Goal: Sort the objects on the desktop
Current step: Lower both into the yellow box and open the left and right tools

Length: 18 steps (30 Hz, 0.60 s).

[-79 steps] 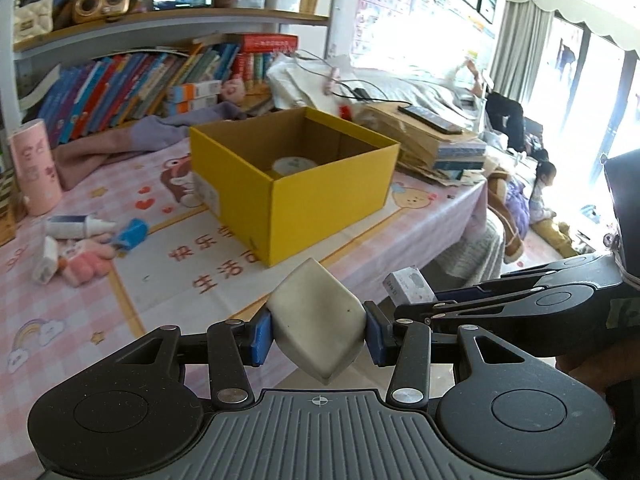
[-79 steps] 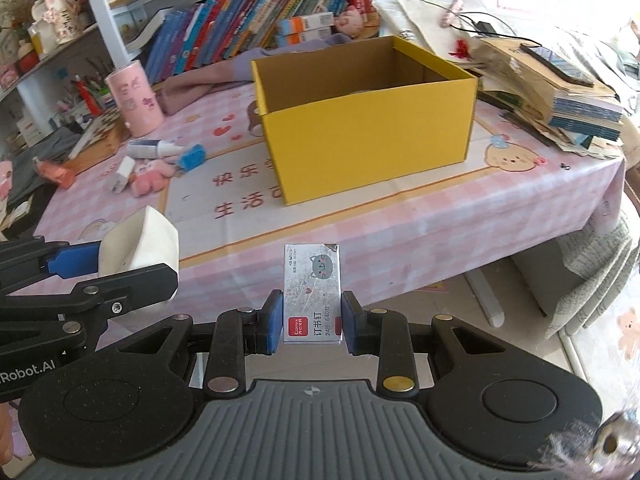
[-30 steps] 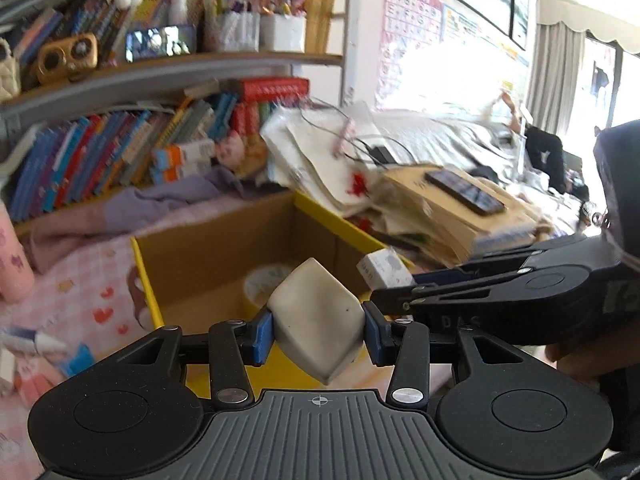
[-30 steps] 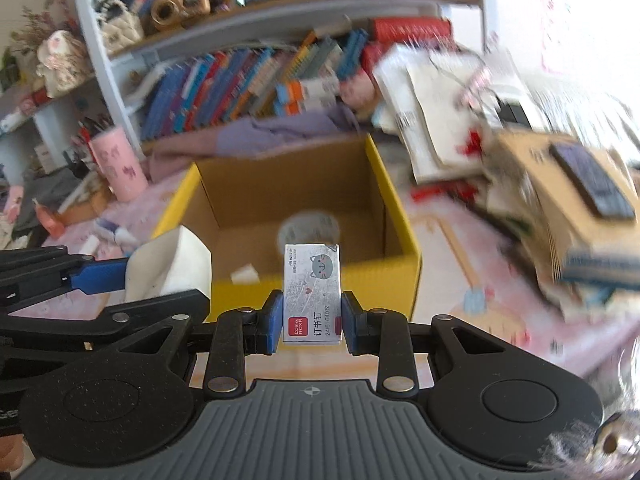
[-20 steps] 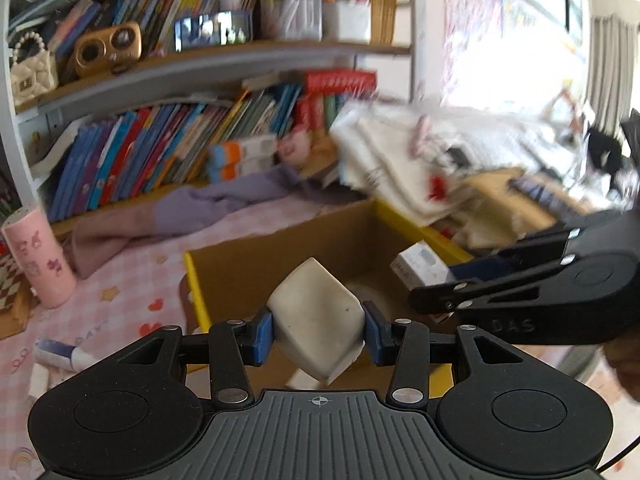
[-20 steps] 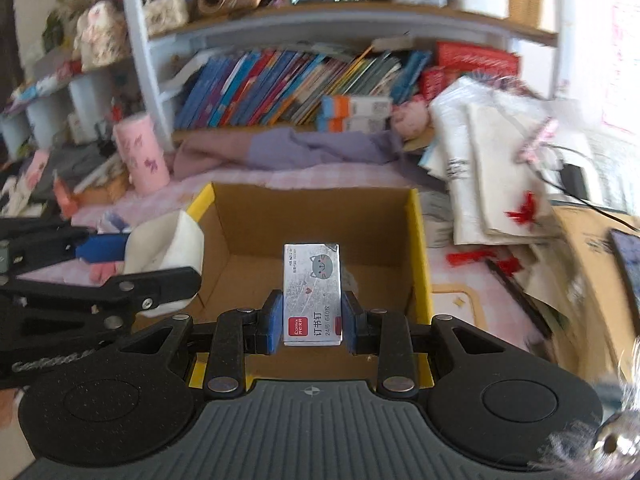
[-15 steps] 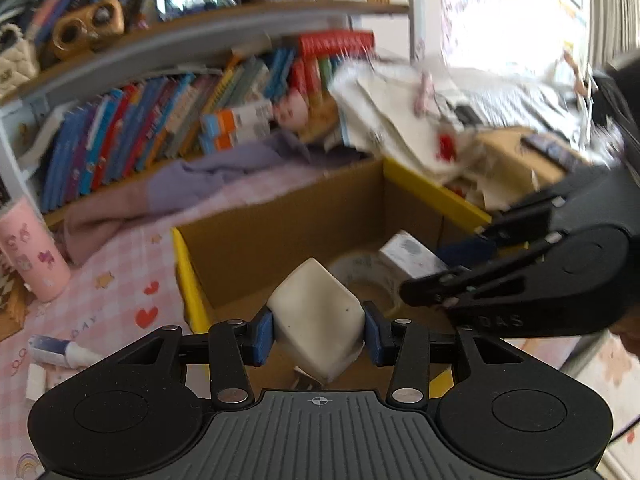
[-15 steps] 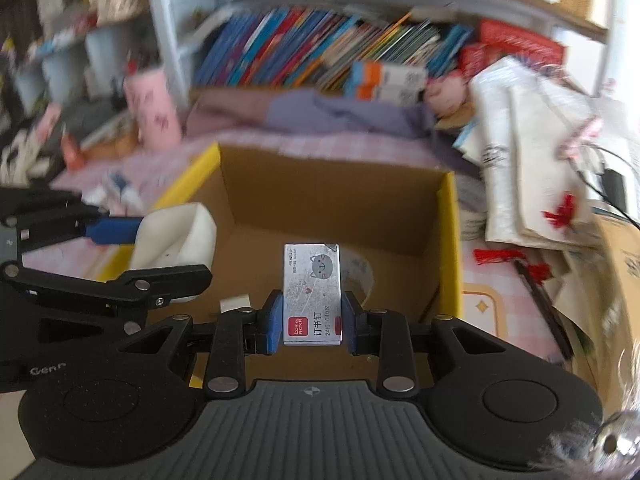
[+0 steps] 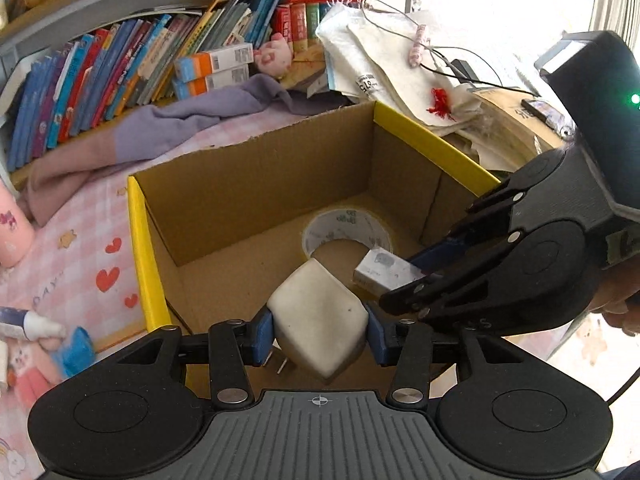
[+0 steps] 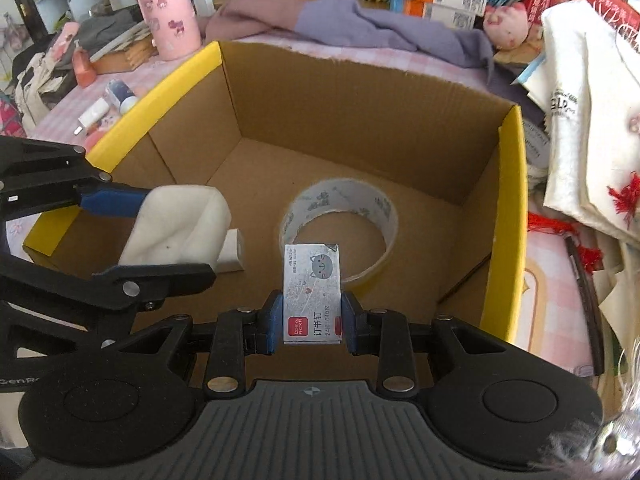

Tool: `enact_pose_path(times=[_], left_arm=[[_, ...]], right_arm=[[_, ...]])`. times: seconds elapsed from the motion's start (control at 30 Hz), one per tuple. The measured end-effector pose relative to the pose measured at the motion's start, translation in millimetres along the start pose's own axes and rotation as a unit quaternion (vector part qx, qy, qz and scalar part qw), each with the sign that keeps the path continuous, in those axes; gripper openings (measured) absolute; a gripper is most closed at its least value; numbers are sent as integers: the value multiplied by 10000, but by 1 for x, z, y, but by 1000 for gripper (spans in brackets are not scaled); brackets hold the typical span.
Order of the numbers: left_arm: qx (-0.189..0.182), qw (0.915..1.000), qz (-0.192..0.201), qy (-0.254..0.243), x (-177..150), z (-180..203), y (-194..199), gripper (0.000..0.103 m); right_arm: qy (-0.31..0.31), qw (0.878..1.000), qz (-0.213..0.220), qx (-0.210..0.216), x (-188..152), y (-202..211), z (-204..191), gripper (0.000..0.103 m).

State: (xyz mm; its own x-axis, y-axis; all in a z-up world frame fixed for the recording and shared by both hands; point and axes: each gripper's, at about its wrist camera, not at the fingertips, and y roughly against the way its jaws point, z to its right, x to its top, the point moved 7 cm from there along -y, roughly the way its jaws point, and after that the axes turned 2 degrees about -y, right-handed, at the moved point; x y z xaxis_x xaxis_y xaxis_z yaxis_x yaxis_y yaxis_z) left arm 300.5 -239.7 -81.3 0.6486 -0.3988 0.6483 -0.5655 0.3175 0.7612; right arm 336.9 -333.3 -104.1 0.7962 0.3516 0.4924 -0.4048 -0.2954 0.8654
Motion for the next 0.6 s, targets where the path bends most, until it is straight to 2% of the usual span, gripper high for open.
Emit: enact_pose_path(times=[0.1,0.2,0.33,0.5,0.57,0.6], left_arm=[[29,10000,27,-5,0,0,1,49],[211,9997,109,-9,-1,0,4,54],[351,9992,170,89,-3,-1,10,55],[523,9976,435,87,-1,0,27,67],[554,9972,494,46,0,1,33,79],[584,9967,555,39,0,1,37,79]], right_arm=[[-38,10000,-19,45,0,-1,-1,28],[-18,10000,49,30,0,1,-1,29],[-12,9996,286,-28,2,11,-1,39],[-34,9976,683,-147,2,28,-2,44],[-125,9963,832,-193,0,36,-1,48],[-182,9955,898,-230,-1,39,-1,49]])
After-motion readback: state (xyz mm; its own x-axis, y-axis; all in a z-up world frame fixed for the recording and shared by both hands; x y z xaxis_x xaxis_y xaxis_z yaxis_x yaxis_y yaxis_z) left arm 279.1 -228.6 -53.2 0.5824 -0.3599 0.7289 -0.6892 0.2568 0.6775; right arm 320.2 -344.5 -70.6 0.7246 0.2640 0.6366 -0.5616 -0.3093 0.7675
